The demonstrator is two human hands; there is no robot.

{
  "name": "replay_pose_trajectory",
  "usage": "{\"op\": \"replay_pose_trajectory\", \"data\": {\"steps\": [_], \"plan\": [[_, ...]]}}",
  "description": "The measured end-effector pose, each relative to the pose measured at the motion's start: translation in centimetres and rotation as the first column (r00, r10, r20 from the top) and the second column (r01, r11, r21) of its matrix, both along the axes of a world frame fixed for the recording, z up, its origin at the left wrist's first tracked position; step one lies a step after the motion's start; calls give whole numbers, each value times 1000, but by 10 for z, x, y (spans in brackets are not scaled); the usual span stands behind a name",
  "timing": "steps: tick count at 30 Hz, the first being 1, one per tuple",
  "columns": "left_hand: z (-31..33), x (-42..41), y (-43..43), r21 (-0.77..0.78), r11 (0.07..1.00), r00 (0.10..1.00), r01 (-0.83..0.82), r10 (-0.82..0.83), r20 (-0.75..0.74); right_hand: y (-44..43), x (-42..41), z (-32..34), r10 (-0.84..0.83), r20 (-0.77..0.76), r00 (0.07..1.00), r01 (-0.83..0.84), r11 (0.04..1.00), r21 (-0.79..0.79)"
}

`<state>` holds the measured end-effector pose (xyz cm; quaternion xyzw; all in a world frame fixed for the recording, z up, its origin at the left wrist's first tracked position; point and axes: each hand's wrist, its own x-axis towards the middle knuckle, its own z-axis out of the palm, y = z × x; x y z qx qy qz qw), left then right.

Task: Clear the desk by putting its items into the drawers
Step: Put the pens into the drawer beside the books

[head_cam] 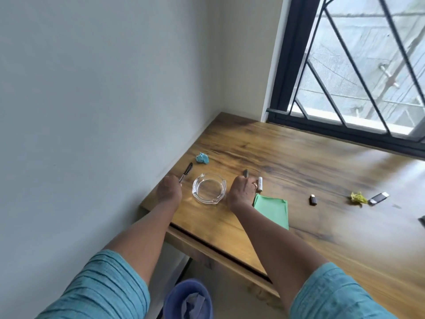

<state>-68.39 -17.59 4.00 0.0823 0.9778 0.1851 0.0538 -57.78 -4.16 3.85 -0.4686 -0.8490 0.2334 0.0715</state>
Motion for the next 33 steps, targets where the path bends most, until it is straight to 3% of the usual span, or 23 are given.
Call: {"op": "replay_pose_trajectory", "data": {"steps": [7, 15, 21, 26, 33], "plan": [[28, 39, -13, 271, 962, 1000, -20, 16, 16, -15, 23, 26, 1, -118, 993, -10, 997, -70], [48, 151, -32, 269, 956, 993, 119, -112, -40, -64, 112, 39, -66, -257, 964, 38, 993, -114], [51, 247, -62, 355, 904, 971, 239, -234, -57, -119, 204, 34, -49, -314, 948, 25, 997, -80], [54, 340, -79, 420, 863, 953, 281, -302, -16, -153, 304, 22, -57, -273, 960, 29, 994, -106], [40, 471, -68, 417, 816, 876, 400, -474, 87, -153, 442, 7, -231, -231, 945, 204, 970, -135]]}}
